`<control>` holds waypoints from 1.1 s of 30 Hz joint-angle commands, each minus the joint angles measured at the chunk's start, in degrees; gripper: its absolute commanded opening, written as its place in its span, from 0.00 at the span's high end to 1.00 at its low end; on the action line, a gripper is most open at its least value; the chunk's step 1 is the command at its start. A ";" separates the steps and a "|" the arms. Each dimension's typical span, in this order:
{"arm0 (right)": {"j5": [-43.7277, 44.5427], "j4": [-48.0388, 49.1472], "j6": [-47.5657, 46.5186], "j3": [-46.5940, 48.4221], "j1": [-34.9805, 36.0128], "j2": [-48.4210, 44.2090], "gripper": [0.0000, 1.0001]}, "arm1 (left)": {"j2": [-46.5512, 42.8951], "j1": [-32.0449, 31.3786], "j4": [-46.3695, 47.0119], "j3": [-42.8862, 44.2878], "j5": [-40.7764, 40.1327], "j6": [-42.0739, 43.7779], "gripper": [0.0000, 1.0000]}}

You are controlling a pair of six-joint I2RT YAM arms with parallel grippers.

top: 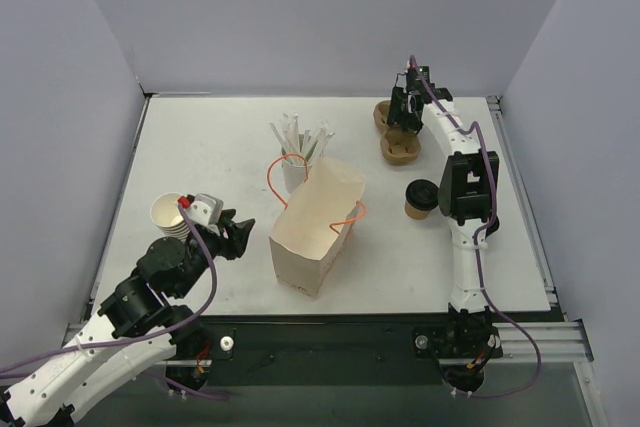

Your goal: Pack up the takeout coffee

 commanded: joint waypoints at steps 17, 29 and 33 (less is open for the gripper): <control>8.82 -2.14 -0.91 -4.88 2.69 -5.03 0.72 | 0.74 0.11 1.00 5.03 -1.67 -3.91 0.42; 6.45 -0.91 3.84 -5.41 2.08 -9.87 0.72 | 12.59 0.02 -12.96 21.46 -13.54 -23.64 0.42; 6.54 -0.64 4.54 -5.42 1.72 -11.36 0.72 | 15.33 -0.07 -16.84 24.38 -10.39 -30.62 0.41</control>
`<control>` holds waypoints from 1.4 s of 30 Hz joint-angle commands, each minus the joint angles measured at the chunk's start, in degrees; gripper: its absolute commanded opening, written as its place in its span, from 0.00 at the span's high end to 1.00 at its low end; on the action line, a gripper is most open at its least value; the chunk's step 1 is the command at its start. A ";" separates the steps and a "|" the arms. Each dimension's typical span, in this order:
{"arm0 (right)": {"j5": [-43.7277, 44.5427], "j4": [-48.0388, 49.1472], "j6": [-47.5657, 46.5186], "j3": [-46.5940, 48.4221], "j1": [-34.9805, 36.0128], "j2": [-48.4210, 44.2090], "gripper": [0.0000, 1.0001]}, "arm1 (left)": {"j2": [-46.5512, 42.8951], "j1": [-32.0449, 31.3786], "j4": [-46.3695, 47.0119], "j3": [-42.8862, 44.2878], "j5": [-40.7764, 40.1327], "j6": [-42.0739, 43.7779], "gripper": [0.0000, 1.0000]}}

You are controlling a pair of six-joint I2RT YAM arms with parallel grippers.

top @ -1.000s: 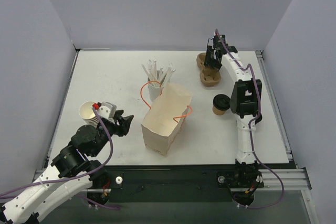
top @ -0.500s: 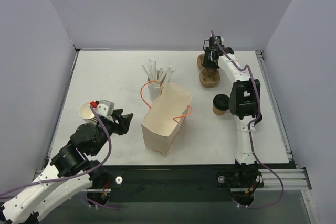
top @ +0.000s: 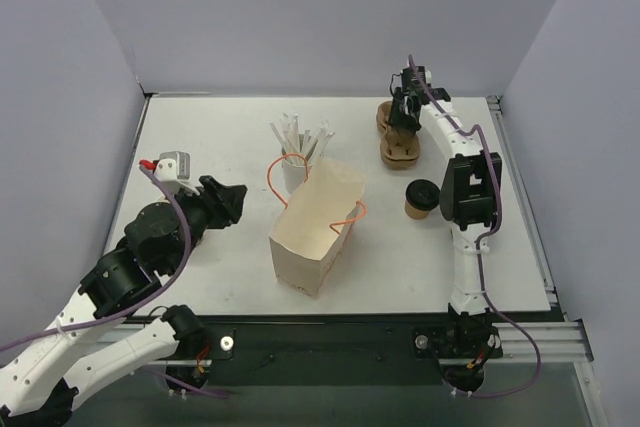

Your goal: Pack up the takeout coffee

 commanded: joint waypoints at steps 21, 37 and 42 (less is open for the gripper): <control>-5.01 -4.59 3.48 -10.85 -0.33 -28.74 0.72 | 0.11 -1.50 6.43 -7.98 6.95 0.33 0.35; -0.20 -13.83 14.28 -11.11 14.60 -50.63 0.73 | 3.44 -1.41 8.19 -16.16 1.33 -6.34 0.35; 7.99 -13.48 18.94 -12.35 25.21 -53.71 0.73 | 3.28 -1.50 4.87 -15.11 -7.88 -7.04 0.35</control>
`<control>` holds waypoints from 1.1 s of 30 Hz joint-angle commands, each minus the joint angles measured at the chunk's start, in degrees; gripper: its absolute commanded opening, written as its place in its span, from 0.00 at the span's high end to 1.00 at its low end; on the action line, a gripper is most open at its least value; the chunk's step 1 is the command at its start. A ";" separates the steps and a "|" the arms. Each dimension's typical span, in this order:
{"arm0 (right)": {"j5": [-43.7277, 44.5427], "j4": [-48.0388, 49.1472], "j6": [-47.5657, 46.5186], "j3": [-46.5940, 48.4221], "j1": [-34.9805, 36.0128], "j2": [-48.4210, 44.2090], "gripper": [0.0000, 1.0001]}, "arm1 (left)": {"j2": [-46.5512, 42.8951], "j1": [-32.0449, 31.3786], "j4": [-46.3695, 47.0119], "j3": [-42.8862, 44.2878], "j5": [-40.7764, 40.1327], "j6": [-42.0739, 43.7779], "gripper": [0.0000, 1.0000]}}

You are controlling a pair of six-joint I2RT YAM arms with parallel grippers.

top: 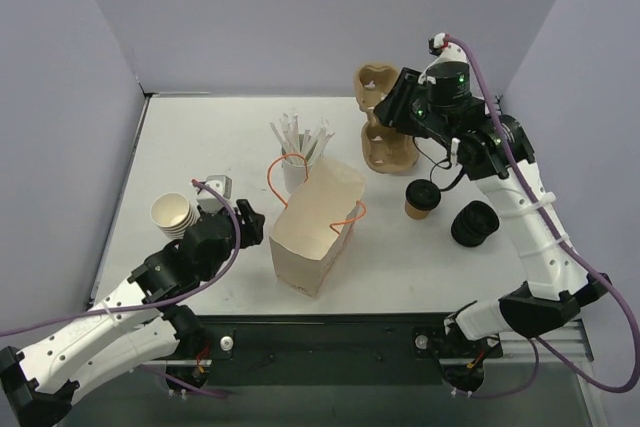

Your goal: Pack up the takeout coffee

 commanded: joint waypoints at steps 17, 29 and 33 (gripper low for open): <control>41.12 -1.19 28.03 14.72 37.35 6.99 0.76 | -9.49 -0.12 -44.62 25.49 -15.44 -24.36 0.34; 53.62 -7.77 43.05 7.88 45.45 5.50 0.76 | -9.23 -0.12 -50.08 36.51 -17.38 -11.78 0.34; 53.44 -10.25 49.65 2.87 46.41 3.39 0.76 | -8.53 -0.21 -50.96 38.61 -16.85 -8.80 0.34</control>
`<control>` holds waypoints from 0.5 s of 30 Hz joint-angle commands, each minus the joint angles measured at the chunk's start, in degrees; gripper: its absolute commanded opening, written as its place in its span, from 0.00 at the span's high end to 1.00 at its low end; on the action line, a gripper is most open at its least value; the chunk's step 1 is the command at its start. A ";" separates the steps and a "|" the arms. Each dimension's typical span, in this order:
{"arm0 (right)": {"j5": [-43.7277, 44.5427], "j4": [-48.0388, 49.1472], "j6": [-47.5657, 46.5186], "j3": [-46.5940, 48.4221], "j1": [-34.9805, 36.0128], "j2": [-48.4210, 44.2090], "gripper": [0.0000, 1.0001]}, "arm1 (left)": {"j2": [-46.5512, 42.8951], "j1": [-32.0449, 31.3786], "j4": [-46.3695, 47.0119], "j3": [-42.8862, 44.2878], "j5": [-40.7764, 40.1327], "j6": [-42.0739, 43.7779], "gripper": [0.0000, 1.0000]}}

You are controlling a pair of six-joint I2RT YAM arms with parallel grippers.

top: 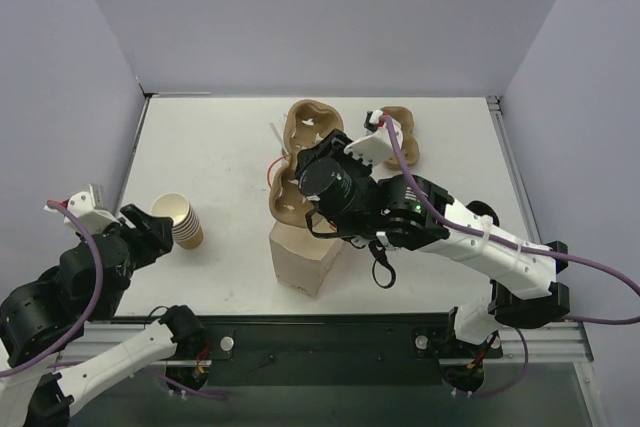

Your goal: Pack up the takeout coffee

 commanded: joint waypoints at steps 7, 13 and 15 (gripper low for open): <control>7.38 -10.56 15.25 -3.06 3.76 -1.63 0.77 | 0.98 -0.14 -2.41 5.47 1.43 7.09 0.34; 9.05 -18.05 23.34 -2.19 5.26 0.21 0.77 | 0.19 -0.14 -2.94 6.70 1.17 8.94 0.34; 9.58 -21.37 24.92 -0.96 5.52 1.00 0.77 | 0.10 -0.23 -3.03 6.88 1.17 9.11 0.34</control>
